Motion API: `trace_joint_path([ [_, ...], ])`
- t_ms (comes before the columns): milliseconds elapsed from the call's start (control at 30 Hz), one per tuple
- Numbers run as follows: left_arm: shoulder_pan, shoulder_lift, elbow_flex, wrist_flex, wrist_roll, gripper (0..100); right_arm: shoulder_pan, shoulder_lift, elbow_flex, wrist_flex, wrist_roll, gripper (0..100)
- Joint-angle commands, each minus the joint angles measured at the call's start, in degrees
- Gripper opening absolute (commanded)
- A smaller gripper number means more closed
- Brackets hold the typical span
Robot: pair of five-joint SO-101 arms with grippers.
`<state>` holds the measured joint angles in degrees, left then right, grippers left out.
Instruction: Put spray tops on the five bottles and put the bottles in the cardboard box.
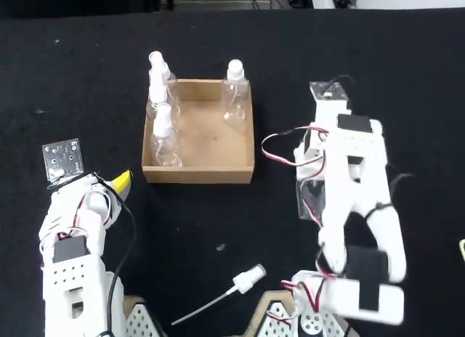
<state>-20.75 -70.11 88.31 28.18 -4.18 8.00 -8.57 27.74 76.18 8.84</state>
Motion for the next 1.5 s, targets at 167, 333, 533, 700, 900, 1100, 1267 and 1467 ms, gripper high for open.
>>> trace_joint_path([
  [167,0.40,-0.97,-0.66,-0.70,-0.35,32,1.14,-11.74,12.62,-6.42,12.13,1.2],
  [333,0.48,-0.97,-0.66,-0.70,-0.35,32,1.05,-11.82,21.05,-12.84,13.71,15.7],
  [533,0.48,-0.97,-0.66,-0.70,-0.35,32,0.70,-11.82,18.15,-10.11,14.07,33.1],
  [700,0.48,-0.97,-0.66,-0.79,-0.35,32,-2.81,-11.82,14.55,-7.12,14.07,32.2],
  [900,0.40,-0.97,-0.66,-0.79,-0.35,32,-2.81,-8.31,13.93,-8.70,13.98,37.4],
  [1100,0.40,-0.97,-0.66,-0.79,-0.35,32,1.32,4.09,9.36,-13.98,13.54,37.4],
  [1267,0.40,-0.97,-0.66,-0.79,-0.35,32,2.29,12.53,2.68,-7.82,13.63,26.0],
  [1467,0.48,-0.97,-0.66,-0.79,-0.35,32,2.02,11.12,-2.51,-6.51,9.32,2.1],
])
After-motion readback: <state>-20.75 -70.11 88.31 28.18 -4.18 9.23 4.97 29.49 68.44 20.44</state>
